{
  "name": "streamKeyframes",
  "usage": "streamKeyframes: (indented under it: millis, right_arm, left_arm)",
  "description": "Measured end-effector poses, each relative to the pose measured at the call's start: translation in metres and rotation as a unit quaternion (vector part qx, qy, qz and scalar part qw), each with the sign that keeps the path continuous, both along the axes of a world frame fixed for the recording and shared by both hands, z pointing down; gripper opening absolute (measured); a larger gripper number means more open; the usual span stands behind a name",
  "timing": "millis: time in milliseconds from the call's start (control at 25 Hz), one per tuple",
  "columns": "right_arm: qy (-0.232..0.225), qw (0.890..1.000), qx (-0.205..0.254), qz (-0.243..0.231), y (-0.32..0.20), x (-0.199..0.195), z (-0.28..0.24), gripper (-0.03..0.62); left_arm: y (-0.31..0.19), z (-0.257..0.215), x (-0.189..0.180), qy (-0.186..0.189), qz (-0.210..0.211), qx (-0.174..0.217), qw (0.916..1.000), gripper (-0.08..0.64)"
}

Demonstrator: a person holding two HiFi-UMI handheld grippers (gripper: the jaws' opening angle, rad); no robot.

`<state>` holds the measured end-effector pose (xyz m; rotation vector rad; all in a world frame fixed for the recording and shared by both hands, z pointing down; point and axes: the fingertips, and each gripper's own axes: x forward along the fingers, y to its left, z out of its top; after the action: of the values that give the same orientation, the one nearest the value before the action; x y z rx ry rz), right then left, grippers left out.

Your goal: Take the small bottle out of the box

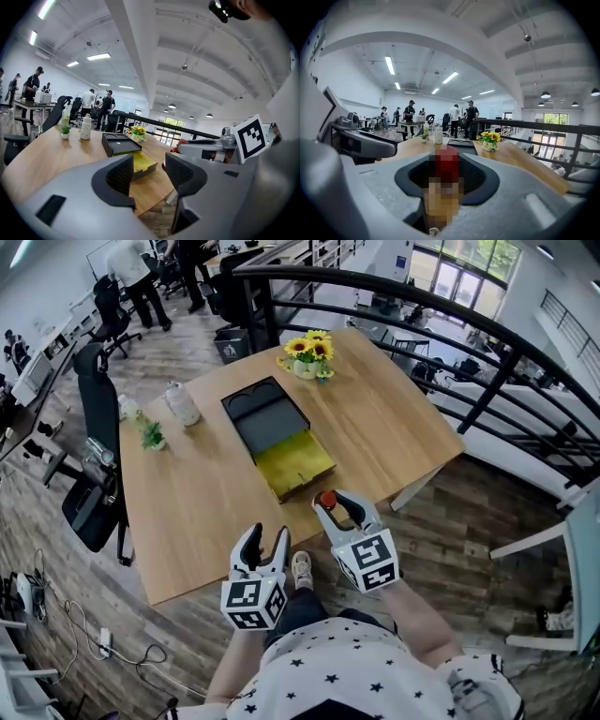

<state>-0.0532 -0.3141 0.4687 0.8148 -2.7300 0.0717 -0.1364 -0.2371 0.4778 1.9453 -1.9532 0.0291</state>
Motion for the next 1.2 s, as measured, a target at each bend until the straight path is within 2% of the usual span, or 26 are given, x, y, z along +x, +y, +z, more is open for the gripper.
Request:
streamKeyframes:
  millis: [560,1200]
  right_arm:
    - [-0.016,1.000,0.013,0.014,0.075,0.070,-0.020,0.143]
    - [-0.039,0.998,0.025,0.035,0.119,0.091,-0.034,0.143]
  left_arm:
    - [0.064,-0.017,0.049,-0.016,0.004,0.019,0.9997,0.198]
    - [0.102,-0.016,0.065,-0.013,0.014,0.030,0.9994,0.198]
